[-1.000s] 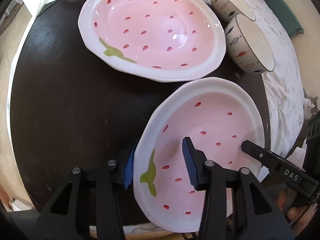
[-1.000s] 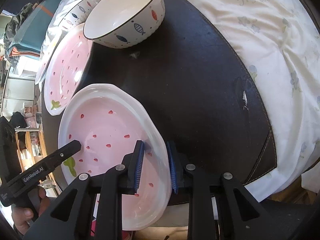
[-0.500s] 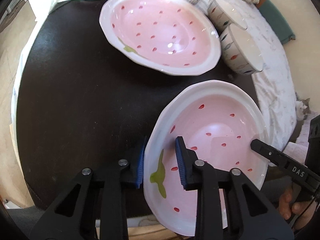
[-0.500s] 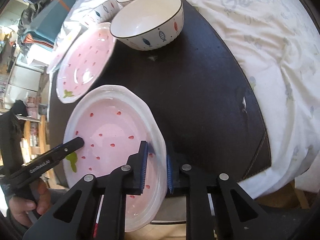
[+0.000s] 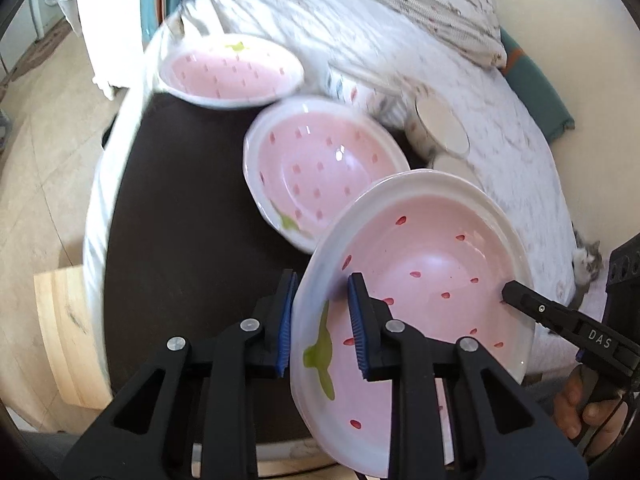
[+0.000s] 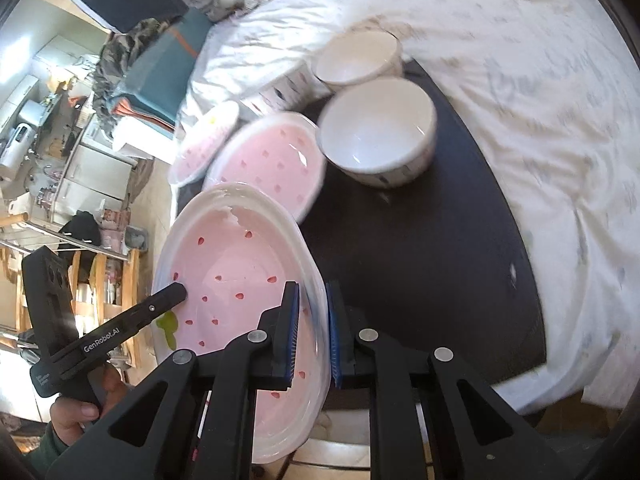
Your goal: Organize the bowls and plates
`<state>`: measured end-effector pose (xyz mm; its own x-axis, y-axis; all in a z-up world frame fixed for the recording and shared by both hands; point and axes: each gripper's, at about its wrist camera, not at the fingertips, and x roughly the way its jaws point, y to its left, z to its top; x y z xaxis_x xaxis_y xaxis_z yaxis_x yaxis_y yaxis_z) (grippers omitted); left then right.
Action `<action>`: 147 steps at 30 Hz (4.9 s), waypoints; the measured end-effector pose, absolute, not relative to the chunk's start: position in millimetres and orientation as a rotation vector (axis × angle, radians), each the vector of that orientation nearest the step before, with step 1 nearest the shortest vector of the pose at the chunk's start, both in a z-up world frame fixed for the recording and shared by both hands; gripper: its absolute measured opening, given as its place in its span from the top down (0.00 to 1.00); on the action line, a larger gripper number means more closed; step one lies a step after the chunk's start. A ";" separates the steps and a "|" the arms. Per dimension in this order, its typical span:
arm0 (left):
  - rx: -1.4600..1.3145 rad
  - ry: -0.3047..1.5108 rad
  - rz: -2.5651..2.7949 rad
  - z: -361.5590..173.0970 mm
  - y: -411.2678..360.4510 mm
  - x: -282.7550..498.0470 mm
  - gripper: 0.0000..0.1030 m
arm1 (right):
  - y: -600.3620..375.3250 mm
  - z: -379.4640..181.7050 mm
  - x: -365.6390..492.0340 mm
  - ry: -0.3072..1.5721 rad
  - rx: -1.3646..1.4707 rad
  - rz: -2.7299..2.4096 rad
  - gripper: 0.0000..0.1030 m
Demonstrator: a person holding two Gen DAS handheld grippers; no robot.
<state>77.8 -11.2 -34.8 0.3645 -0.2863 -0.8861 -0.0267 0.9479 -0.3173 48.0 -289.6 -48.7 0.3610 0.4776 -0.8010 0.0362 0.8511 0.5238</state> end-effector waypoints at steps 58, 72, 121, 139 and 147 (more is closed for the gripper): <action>-0.261 1.280 0.008 -125.0 7.2 244.9 0.70 | -244.2 -124.3 222.0 1.304 0.410 0.213 0.83; -0.027 1.259 -0.002 -124.2 -17.3 234.0 0.62 | -226.7 -122.2 220.8 1.296 0.220 0.202 0.79; -0.217 1.360 -0.068 -139.7 8.8 211.6 0.46 | -240.3 -150.7 144.1 1.376 0.692 0.168 0.45; -0.320 1.350 -0.105 -140.6 12.6 217.4 0.69 | -238.1 -164.3 154.8 1.355 0.664 0.163 0.73; -0.232 1.325 -0.090 -130.5 28.2 203.5 0.74 | -223.8 -154.7 140.9 1.330 0.566 0.232 0.73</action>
